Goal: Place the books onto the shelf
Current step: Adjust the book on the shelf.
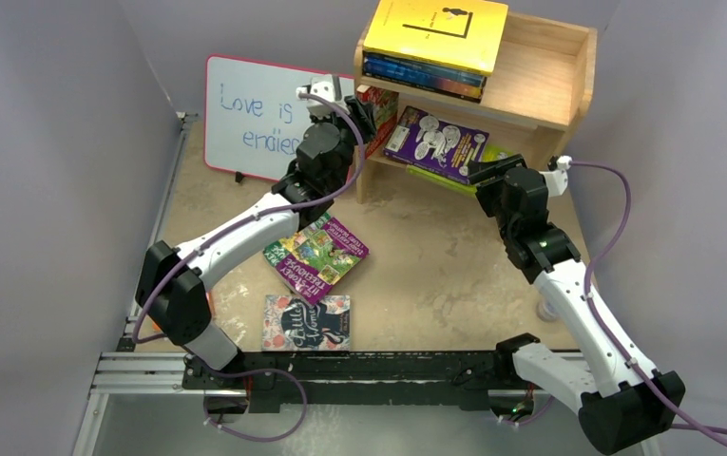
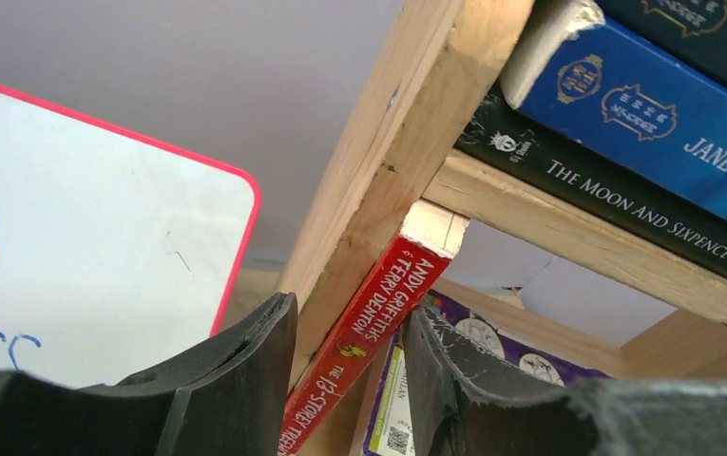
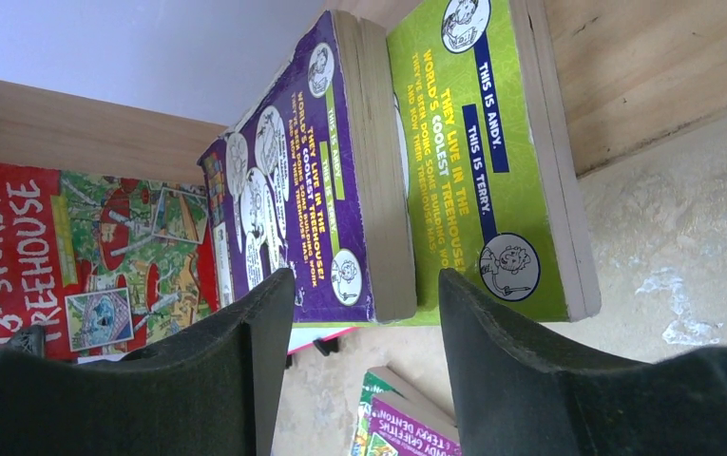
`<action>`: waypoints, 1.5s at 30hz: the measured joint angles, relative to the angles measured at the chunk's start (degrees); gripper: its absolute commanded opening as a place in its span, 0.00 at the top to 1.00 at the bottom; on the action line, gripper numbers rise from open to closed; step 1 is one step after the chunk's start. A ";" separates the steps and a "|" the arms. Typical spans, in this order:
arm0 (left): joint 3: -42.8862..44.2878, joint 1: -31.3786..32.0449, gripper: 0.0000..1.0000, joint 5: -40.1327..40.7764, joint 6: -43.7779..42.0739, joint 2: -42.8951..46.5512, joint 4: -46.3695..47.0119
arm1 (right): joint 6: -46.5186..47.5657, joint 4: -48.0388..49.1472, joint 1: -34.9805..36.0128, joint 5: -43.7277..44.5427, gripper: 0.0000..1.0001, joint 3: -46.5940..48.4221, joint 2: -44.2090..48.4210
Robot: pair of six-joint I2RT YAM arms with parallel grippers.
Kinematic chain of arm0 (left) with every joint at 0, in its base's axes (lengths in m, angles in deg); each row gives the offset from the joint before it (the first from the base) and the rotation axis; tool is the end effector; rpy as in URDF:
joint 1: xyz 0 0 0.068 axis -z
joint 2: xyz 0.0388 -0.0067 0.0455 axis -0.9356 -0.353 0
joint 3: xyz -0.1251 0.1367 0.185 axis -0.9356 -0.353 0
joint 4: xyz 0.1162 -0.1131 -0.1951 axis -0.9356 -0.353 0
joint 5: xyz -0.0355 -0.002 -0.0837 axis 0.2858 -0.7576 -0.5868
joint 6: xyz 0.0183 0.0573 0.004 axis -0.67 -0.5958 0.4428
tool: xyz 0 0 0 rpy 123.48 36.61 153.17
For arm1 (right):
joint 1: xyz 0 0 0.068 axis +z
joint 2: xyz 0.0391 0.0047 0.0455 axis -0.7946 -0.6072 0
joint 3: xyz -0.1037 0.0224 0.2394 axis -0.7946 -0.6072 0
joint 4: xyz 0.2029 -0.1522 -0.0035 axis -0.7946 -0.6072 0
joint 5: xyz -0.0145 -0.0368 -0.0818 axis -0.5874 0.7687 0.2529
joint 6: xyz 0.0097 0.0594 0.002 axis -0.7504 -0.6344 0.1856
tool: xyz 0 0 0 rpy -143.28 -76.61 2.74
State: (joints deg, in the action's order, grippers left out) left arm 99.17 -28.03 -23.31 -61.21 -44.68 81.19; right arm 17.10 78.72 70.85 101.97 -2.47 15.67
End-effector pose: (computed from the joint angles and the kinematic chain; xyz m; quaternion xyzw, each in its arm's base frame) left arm 0.3029 -0.2332 0.3910 -0.1105 0.6459 -0.2219 0.7220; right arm 0.2222 0.0550 0.3492 0.4244 0.6491 0.2950 0.5582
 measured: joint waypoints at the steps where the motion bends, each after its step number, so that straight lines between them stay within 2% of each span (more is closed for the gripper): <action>1: 0.07 -0.17 0.51 -0.24 0.81 0.07 -0.55 | 0.13 0.00 0.00 0.00 0.39 0.00 0.02; 7: 0.17 -1.51 0.42 -2.75 3.43 0.96 -3.26 | 0.59 -0.13 0.00 0.00 0.30 0.00 0.59; 13: -2.29 -2.78 0.41 -6.32 3.74 3.80 -4.55 | 0.72 -1.66 0.00 0.00 0.28 0.04 0.59; 21: -4.22 -3.91 0.40 -9.31 3.54 7.26 -5.70 | 0.66 -2.21 0.00 -0.52 0.34 0.24 0.00; 27: -4.22 -4.15 0.59 -11.54 3.54 7.13 -4.94 | 0.63 -1.64 0.00 -1.31 0.38 0.70 -1.31; 31: -4.17 -4.15 0.77 -13.57 3.56 6.10 -2.99 | 0.66 -1.68 0.00 -1.42 0.40 0.74 -1.31; 32: -4.09 -4.15 0.79 -14.03 3.50 5.77 -2.49 | 0.66 -1.68 0.00 -1.42 0.40 0.74 -1.31; 42: -2.58 -4.09 0.81 -16.00 2.89 2.97 -0.28 | 0.66 -1.27 0.00 -1.55 0.40 0.81 -1.84; 45: -2.56 -4.02 0.78 -15.65 1.99 2.64 0.48 | 0.66 -0.81 0.00 -1.57 0.39 0.85 -2.14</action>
State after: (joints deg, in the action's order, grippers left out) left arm 96.61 -32.05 -38.96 -59.22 -42.03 81.68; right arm 17.75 77.91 70.85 100.39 -1.62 13.53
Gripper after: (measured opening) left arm 0.237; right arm 0.601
